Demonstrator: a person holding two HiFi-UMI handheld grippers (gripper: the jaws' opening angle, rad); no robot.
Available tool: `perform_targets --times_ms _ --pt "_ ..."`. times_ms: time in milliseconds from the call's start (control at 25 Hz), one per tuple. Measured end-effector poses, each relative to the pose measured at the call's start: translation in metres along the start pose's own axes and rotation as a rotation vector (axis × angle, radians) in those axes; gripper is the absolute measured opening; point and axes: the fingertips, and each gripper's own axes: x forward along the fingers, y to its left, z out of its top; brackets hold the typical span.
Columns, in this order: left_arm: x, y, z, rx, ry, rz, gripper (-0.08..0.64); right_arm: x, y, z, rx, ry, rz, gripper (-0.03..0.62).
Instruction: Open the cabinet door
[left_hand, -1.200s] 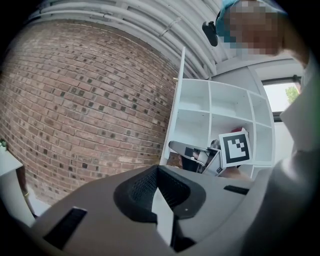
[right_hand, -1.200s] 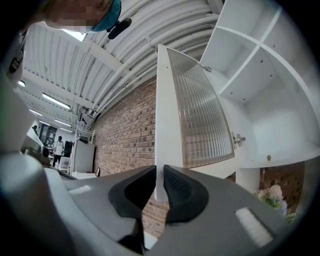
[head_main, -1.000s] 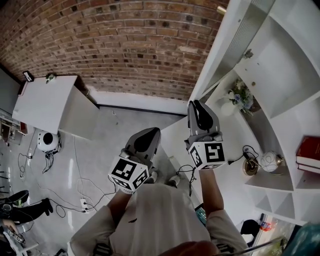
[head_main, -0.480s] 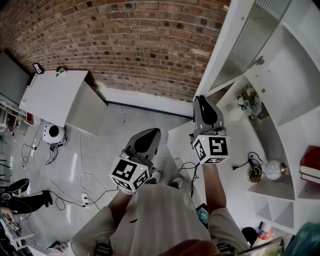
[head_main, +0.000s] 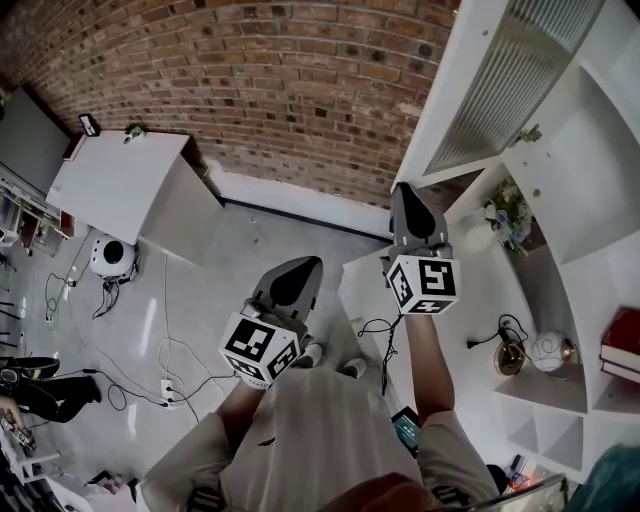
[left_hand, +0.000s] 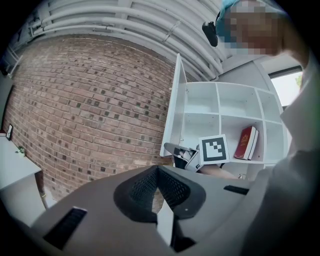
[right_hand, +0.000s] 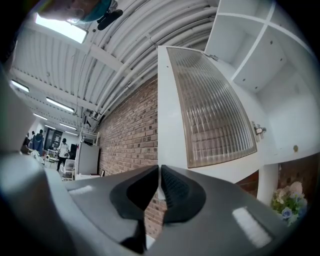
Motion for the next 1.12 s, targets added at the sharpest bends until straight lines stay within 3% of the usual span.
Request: perform_targets --times_ms 600,1120 --pt "-0.015 -0.006 0.001 0.0 -0.012 0.018 0.009 0.006 0.002 0.001 -0.022 0.006 0.007 0.028" --pt "-0.008 -0.046 -0.004 0.014 0.002 -0.1 0.009 -0.051 -0.015 0.005 -0.003 0.056 -0.043 -0.002"
